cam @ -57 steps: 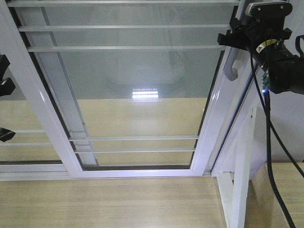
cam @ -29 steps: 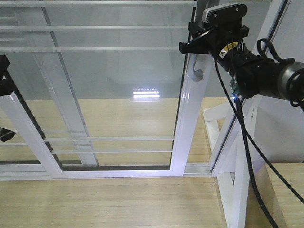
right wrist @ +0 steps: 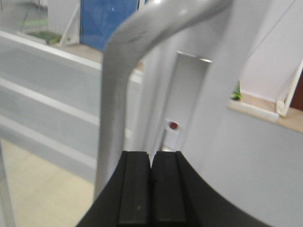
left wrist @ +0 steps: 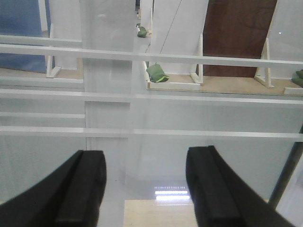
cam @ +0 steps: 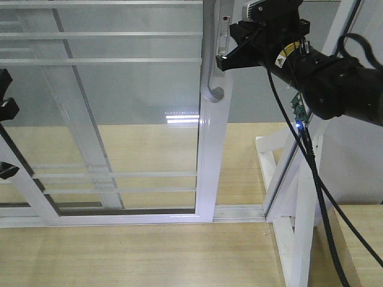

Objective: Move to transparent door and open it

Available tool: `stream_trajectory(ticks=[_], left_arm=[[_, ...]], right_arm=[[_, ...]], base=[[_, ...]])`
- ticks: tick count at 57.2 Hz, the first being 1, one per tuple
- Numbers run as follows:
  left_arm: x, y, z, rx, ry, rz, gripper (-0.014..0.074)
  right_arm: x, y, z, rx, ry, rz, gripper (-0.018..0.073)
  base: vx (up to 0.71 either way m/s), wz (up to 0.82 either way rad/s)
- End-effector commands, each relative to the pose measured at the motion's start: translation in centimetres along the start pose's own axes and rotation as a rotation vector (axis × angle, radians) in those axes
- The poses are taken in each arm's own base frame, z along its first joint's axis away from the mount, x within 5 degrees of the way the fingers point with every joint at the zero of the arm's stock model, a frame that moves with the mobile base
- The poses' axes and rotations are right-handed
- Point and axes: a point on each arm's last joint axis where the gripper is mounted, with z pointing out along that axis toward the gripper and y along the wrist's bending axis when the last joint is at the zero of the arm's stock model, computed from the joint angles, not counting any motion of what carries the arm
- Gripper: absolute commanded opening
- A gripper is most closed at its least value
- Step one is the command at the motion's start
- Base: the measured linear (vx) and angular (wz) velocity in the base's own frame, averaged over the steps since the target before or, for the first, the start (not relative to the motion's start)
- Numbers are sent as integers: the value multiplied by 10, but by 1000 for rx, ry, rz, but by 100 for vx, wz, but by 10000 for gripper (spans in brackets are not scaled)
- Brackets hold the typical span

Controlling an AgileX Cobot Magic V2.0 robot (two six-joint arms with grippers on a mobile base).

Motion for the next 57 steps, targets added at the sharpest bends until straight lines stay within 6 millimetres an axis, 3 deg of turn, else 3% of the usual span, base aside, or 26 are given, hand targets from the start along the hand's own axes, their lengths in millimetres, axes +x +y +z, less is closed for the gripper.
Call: stream_trajectory(ticks=[1,8,14,25,33,47,57], left_arm=[[-21,-2,-1,20,-124,-8,499],[-20,-5,-1,38,-114,40,499],[-18,-7,-1,60,-88,54,499],[-19,-19,0,202,-123,18,499],[-11,-31,12,365,-133,-47,499],[3,-36,56,456,-108,-112,499],[-8,-64,93,557,-118,-89,499]], right_arm=[[-42,-8,-27,28,-63,-15,3],[-51,-10,-49,48,22,-30,-11],[-54,-7,-77,42,-35,-63,-9],[-22,4,-124,18,-71,-58,-8],[1,9,-150,10,-59,-53,-6],[19,13,-163,5,-20,-50,-6],[18,13,-163,5,-24,-50,-6]], base=[[0,0],[0,0],[0,0],[0,0],[0,0],[0,0],[0,0]])
